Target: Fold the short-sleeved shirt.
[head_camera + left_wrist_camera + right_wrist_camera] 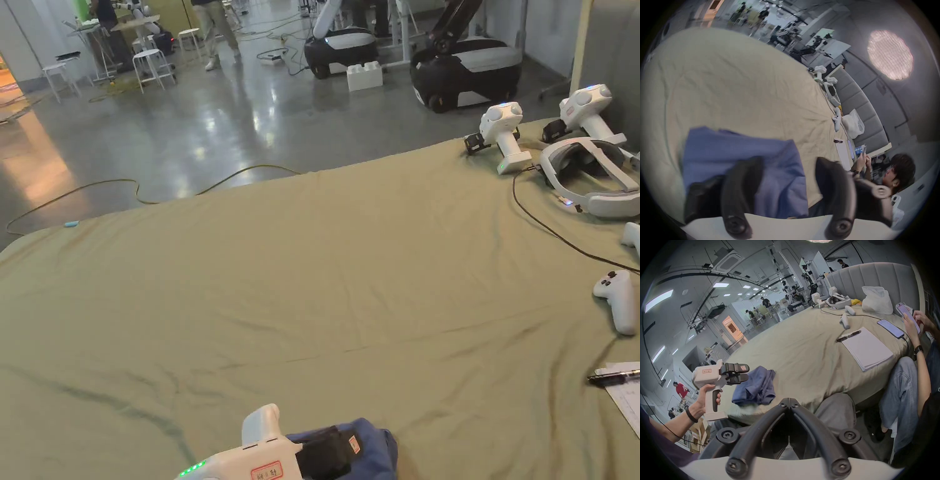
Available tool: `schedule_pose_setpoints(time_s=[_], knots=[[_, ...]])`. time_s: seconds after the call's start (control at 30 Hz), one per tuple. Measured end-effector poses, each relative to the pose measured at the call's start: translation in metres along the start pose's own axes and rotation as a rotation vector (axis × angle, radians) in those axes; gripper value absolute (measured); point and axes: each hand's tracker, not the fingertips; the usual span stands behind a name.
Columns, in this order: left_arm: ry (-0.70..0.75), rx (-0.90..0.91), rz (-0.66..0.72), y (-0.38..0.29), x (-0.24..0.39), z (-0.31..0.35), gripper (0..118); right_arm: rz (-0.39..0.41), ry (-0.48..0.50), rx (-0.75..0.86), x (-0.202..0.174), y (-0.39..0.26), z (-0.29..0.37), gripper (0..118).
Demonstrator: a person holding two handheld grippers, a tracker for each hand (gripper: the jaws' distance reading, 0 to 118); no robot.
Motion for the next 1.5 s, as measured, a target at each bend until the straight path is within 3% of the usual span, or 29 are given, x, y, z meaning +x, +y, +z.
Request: schedule_pose_setpoints(time_s=[0.03,0.1,0.2,0.27,0.33,0.4,0.43,0.53,0.57,0.6,0.67,0.8,0.87,1.0,1.1,1.13,1.17,1.2,1.27,1.37,1.4,1.5], knots=[[-0.008,-0.031,0.037,-0.006,-0.004,-0.013,11,-0.003,-0.004,-0.003,0.001,0.0,0.001,0],[-0.017,-0.064,0.082,-0.021,-0.011,-0.037,11,-0.013,-0.01,-0.001,0.001,-0.001,0.003,0],[0.025,-0.153,0.009,-0.037,-0.008,-0.066,9,-0.018,-0.011,-0.001,-0.003,-0.003,0.005,0],[0.036,-0.115,-0.044,-0.034,-0.006,-0.064,8,-0.018,-0.002,-0.031,-0.007,-0.004,-0.006,0],[0.005,-0.133,0.017,-0.021,-0.004,-0.046,8,0.0,0.023,-0.057,-0.015,-0.002,-0.024,0],[-0.018,-0.026,-0.025,-0.015,-0.003,-0.015,8,0.037,0.068,-0.1,-0.027,0.005,-0.053,0],[-0.045,0.018,-0.048,-0.008,-0.002,0.005,13,0.06,0.093,-0.115,-0.035,0.01,-0.07,0],[-0.089,0.104,-0.053,0.005,-0.016,0.058,86,0.107,0.202,-0.18,-0.06,0.031,-0.134,0],[-0.072,0.119,-0.051,0.008,-0.023,0.071,100,0.121,0.221,-0.198,-0.068,0.037,-0.155,0],[-0.053,0.153,-0.048,0.01,-0.032,0.087,100,0.148,0.215,-0.22,-0.079,0.045,-0.181,0],[-0.036,0.172,-0.051,0.01,-0.05,0.108,100,0.256,0.136,-0.283,-0.097,0.052,-0.227,0],[0.046,0.148,0.026,0.004,-0.089,0.116,100,0.503,-0.031,-0.574,-0.107,0.03,-0.316,0],[0.019,0.127,0.091,-0.001,-0.104,0.104,100,0.552,0.012,-0.493,-0.109,0.037,-0.309,0],[-0.051,0.069,0.213,-0.007,-0.125,0.06,96,0.396,0.002,-0.551,-0.101,0.042,-0.308,0],[-0.033,0.029,0.239,-0.012,-0.124,0.033,72,0.341,0.016,-0.557,-0.094,0.045,-0.307,0],[-0.026,0.045,0.224,-0.013,-0.12,0.032,72,0.336,0.018,-0.557,-0.093,0.045,-0.308,0],[-0.024,0.041,0.21,-0.012,-0.116,0.029,44,0.33,0.019,-0.555,-0.092,0.044,-0.308,0],[0.036,0.034,0.184,-0.01,-0.113,0.029,40,0.321,0.021,-0.551,-0.092,0.043,-0.306,0],[-0.022,0.036,0.216,-0.008,-0.114,0.033,32,0.294,0.018,-0.531,-0.09,0.04,-0.302,0],[-0.072,0.053,0.252,0.0,-0.116,0.052,31,0.274,0.05,-0.506,-0.088,0.042,-0.29,0],[-0.118,0.051,0.265,0.005,-0.119,0.064,31,0.231,0.086,-0.491,-0.086,0.044,-0.282,0],[-0.036,0.126,0.177,0.025,-0.134,0.121,31,0.157,0.118,-0.474,-0.077,0.041,-0.259,0]])
